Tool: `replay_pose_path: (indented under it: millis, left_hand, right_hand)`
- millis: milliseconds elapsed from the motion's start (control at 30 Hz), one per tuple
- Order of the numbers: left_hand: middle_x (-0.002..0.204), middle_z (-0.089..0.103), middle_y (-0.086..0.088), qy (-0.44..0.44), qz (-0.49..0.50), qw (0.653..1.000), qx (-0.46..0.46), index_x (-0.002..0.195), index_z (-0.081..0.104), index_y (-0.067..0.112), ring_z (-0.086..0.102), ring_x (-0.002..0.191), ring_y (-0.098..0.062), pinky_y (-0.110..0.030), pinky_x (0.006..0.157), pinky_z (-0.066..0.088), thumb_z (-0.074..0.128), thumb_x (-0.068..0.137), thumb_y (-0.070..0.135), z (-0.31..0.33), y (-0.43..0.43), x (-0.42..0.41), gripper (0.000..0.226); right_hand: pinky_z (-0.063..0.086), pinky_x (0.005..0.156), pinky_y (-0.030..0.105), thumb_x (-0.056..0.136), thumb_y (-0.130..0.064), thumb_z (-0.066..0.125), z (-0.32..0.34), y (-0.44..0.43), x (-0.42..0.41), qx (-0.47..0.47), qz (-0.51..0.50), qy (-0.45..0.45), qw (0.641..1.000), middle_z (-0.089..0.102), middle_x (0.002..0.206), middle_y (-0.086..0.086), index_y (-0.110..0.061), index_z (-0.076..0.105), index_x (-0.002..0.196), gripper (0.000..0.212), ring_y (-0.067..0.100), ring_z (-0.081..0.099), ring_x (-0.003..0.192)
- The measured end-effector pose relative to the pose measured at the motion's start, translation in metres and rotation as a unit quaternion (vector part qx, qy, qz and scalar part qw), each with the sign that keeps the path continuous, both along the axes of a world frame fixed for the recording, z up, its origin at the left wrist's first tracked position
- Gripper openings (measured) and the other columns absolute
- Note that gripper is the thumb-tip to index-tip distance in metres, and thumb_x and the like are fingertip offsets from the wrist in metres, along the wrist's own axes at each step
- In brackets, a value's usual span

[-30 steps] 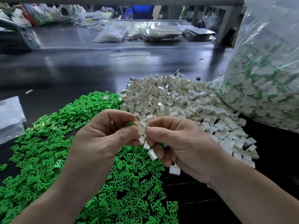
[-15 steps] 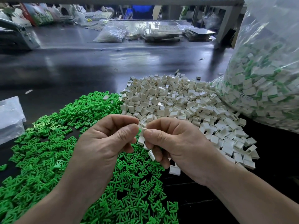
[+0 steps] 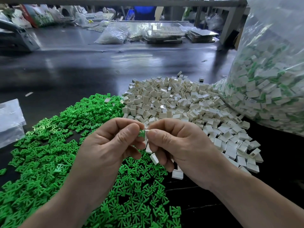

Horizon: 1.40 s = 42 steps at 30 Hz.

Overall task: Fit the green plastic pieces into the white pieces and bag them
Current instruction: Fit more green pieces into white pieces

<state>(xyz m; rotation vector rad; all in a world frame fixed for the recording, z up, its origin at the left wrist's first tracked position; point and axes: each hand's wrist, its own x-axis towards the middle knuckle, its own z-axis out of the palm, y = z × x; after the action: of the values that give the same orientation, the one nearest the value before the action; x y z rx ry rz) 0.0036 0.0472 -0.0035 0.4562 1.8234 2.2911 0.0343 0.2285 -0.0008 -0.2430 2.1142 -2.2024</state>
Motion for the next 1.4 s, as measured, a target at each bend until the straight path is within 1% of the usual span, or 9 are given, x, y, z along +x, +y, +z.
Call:
replay_pose_path:
  millis: [100, 300, 567, 800, 867, 967, 1167, 1267, 1400]
  left_hand:
    - [0.071, 0.063, -0.009, -0.062, -0.065, 0.995, 0.052, 0.093, 0.072, 0.012, 0.060, 0.064, -0.019, -0.028, 0.053, 0.049, 0.086, 0.066, 0.043, 0.002, 0.000, -0.002, 0.043]
    - [0.069, 0.066, -0.006, -0.131, -0.182, 0.967, 0.118, 0.116, 0.069, 0.013, 0.063, 0.057, -0.016, -0.025, 0.047, 0.051, 0.080, 0.076, 0.039, 0.007, 0.001, 0.002, 0.049]
    - [0.076, 0.072, -0.012, -0.164, -0.177, 0.951, 0.191, 0.114, 0.071, 0.008, 0.071, 0.063, -0.019, -0.023, 0.052, 0.057, 0.084, 0.072, 0.027, 0.006, 0.010, 0.008, 0.048]
    - [0.070, 0.070, -0.014, -0.178, -0.179, 0.949, 0.186, 0.108, 0.073, 0.007, 0.070, 0.058, -0.021, -0.024, 0.047, 0.056, 0.085, 0.069, 0.027, 0.009, 0.008, 0.009, 0.045]
    - [0.066, 0.069, -0.013, -0.184, -0.176, 0.950, 0.180, 0.102, 0.075, 0.008, 0.069, 0.054, -0.022, -0.024, 0.045, 0.055, 0.085, 0.068, 0.027, 0.009, 0.007, 0.008, 0.041]
    - [0.063, 0.067, -0.013, -0.189, -0.176, 0.950, 0.174, 0.098, 0.075, 0.010, 0.067, 0.051, -0.021, -0.024, 0.043, 0.054, 0.086, 0.067, 0.028, 0.009, 0.007, 0.008, 0.037]
    - [0.068, 0.070, -0.011, -0.157, -0.174, 0.952, 0.199, 0.105, 0.074, 0.011, 0.069, 0.057, -0.018, -0.024, 0.048, 0.056, 0.081, 0.074, 0.026, 0.005, 0.011, 0.012, 0.036]
    - [0.065, 0.068, -0.008, -0.135, -0.140, 0.962, 0.193, 0.103, 0.075, 0.013, 0.068, 0.053, -0.015, -0.022, 0.045, 0.054, 0.078, 0.074, 0.025, 0.002, 0.016, 0.016, 0.032]
    - [0.064, 0.067, -0.006, -0.137, -0.145, 0.958, 0.206, 0.106, 0.074, 0.014, 0.066, 0.052, -0.014, -0.022, 0.044, 0.053, 0.081, 0.074, 0.031, 0.001, 0.017, 0.016, 0.037]
  right_hand:
    - [0.042, 0.042, 0.023, 0.091, -0.030, 0.065, 0.001, -0.002, 0.001, -0.024, 0.013, -0.014, 1.000, 0.062, 0.070, -0.001, -0.024, 0.072, 0.087, 0.010, 0.012, 0.054, 0.052]
    - [0.036, 0.038, 0.019, 0.092, -0.033, 0.064, 0.003, -0.007, 0.004, -0.085, 0.036, -0.048, 0.995, 0.056, 0.066, 0.001, -0.028, 0.067, 0.073, 0.019, 0.009, 0.047, 0.045]
    - [0.032, 0.035, 0.016, 0.092, -0.033, 0.061, 0.004, -0.008, 0.003, -0.163, 0.054, -0.076, 0.982, 0.051, 0.060, -0.005, -0.025, 0.066, 0.072, 0.022, 0.006, 0.043, 0.040]
    - [0.032, 0.035, 0.016, 0.094, -0.030, 0.061, 0.006, -0.004, 0.004, -0.145, 0.083, -0.083, 0.982, 0.051, 0.061, -0.003, -0.009, 0.061, 0.085, 0.023, 0.006, 0.043, 0.042]
    - [0.032, 0.035, 0.017, 0.093, -0.030, 0.062, 0.006, -0.003, 0.005, -0.114, 0.084, -0.085, 0.986, 0.052, 0.062, -0.003, 0.006, 0.059, 0.102, 0.038, 0.006, 0.043, 0.043]
    - [0.033, 0.035, 0.017, 0.091, -0.031, 0.063, 0.008, -0.003, 0.006, -0.084, 0.076, -0.080, 0.990, 0.052, 0.062, -0.003, 0.009, 0.055, 0.118, 0.049, 0.007, 0.043, 0.043]
    - [0.032, 0.035, 0.017, 0.093, -0.033, 0.062, 0.007, -0.005, 0.006, -0.104, 0.064, -0.079, 0.989, 0.052, 0.063, -0.002, 0.002, 0.061, 0.102, 0.036, 0.007, 0.043, 0.043]
    - [0.031, 0.035, 0.018, 0.094, -0.033, 0.062, 0.006, -0.008, 0.006, -0.110, 0.058, -0.070, 0.990, 0.051, 0.065, 0.003, -0.016, 0.066, 0.085, 0.021, 0.013, 0.041, 0.045]
    - [0.031, 0.034, 0.018, 0.095, -0.034, 0.061, 0.006, -0.009, 0.007, -0.123, 0.061, -0.065, 0.988, 0.051, 0.065, 0.003, -0.016, 0.063, 0.083, 0.021, 0.012, 0.042, 0.044]
